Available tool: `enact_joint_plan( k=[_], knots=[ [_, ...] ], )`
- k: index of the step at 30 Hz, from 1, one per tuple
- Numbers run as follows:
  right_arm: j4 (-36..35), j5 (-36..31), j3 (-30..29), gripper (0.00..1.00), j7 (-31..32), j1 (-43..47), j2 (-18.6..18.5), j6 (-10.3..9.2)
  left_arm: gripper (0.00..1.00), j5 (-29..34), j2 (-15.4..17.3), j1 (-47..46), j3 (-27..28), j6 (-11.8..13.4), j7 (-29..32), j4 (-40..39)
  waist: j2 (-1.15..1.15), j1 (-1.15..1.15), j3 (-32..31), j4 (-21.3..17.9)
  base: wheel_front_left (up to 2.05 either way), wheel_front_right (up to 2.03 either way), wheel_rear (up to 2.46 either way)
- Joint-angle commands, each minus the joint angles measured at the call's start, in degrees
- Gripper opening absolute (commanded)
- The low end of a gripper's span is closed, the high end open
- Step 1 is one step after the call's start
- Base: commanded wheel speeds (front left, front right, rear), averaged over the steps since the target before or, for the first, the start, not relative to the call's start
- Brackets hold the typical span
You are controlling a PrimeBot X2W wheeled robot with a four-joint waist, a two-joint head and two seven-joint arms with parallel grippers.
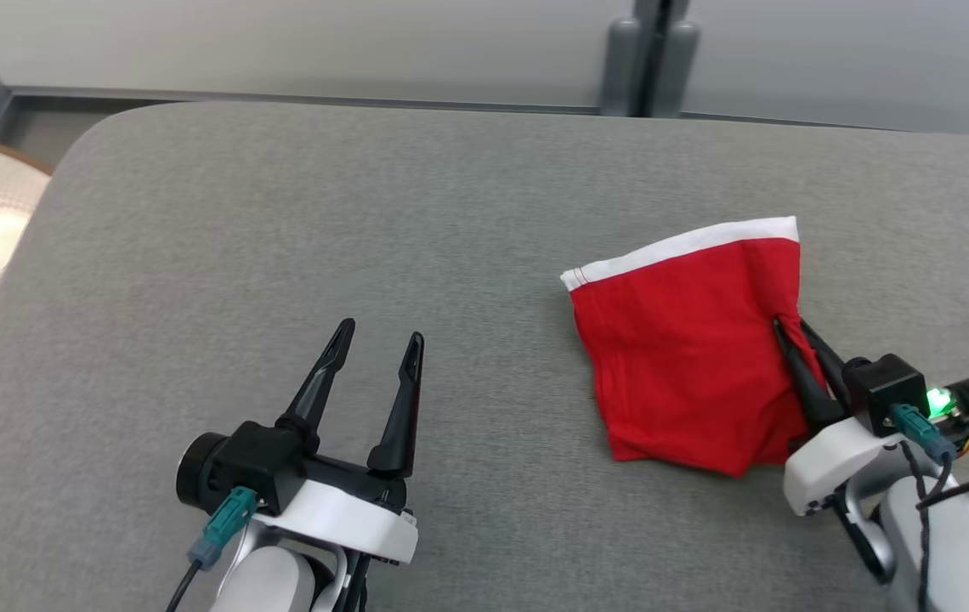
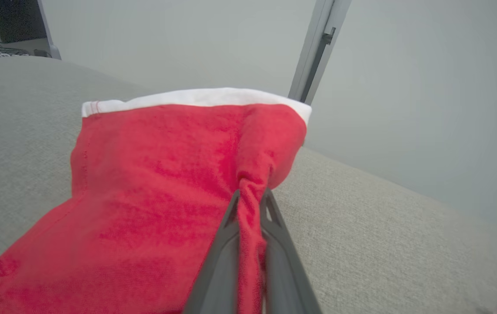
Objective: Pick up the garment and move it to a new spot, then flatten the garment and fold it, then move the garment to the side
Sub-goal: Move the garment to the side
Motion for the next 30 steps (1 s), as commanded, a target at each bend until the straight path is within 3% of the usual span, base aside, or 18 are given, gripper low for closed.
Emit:
enact_joint_plan(
  k=[1, 9, 16, 24, 30],
  knots=[
    [-0.93, -0.41, 1.23, 0.00, -0.34, -0.52, -1.61, -0.06, 1.00, 0.49, 0.23, -1.02, -0.03, -0.36, -0.25, -0.20, 0.00, 0.00, -0.38, -2.31, 0.00, 0.00, 0.00],
    [-10.34, 2.71, 11.25, 0.00, 3.60, -2.97, -16.96, -0.09, 1.00, 1.93, 0.22, -3.05, -0.44, -1.29, -0.25, -1.50, 0.00, 0.00, 1.93, -10.53, 0.00, 0.00, 0.00],
    [-14.86, 8.30, 12.86, 0.00, 7.02, -6.29, -28.61, -0.09, 1.00, 3.33, 0.25, -7.62, -3.47, -2.65, -0.18, -2.49, 0.00, 0.00, 7.79, -15.88, 0.00, 0.00, 0.00],
    [-11.33, 13.59, 8.83, 0.00, 7.68, -8.46, -33.90, -0.09, 1.00, 5.91, 0.25, -12.90, -5.07, -4.05, -0.17, -1.45, 0.00, 0.00, 15.24, -19.08, 0.00, 0.00, 0.00],
    [-5.50, 11.08, 7.80, 0.00, 6.85, -10.63, -36.07, -0.10, 1.00, 6.97, 0.24, -15.13, -4.85, -4.83, -0.17, -0.85, 0.00, 0.00, 19.05, -19.25, 0.00, 0.00, 0.00]
  ],
)
